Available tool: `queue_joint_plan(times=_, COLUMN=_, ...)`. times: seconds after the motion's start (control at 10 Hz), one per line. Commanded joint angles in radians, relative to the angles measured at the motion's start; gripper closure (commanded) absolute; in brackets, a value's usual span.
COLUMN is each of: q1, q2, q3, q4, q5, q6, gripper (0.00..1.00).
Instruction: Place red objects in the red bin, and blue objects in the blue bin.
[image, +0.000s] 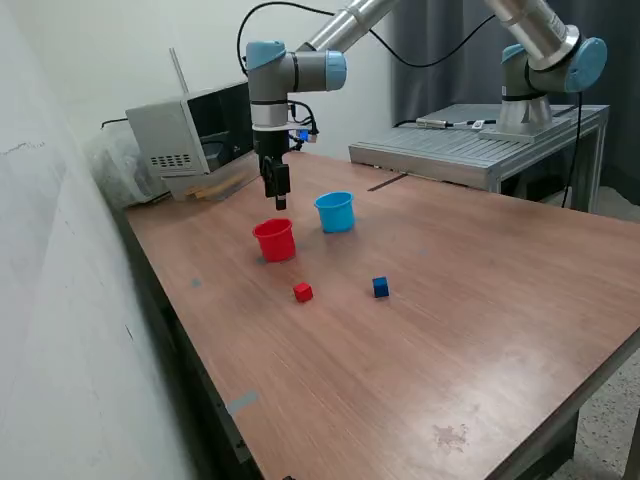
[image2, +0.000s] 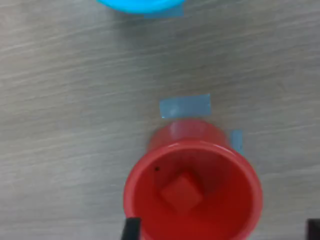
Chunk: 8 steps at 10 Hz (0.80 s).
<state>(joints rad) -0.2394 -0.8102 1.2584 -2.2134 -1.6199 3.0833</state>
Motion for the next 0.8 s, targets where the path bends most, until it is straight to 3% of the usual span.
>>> queue_joint_plan(times=0.0, q1=0.018, q2=-0.116, q3=0.079, q4=0.006, q5=0.002, q6=-0.002, gripper=0.0)
queue_joint_plan(times=0.3, q1=0.159, q2=-0.381, q3=0.193, q4=0.126, q5=0.0, q6=0.015, gripper=0.0)
queue_joint_plan(times=0.5, q1=0.248, q2=-0.478, q3=0.226, q4=0.187, q5=0.002, q6=0.145, gripper=0.0)
queue_joint_plan(times=0.7, q1=0.34, q2=-0.5, q3=0.233, q4=0.184, q5=0.0, q6=0.192, gripper=0.0)
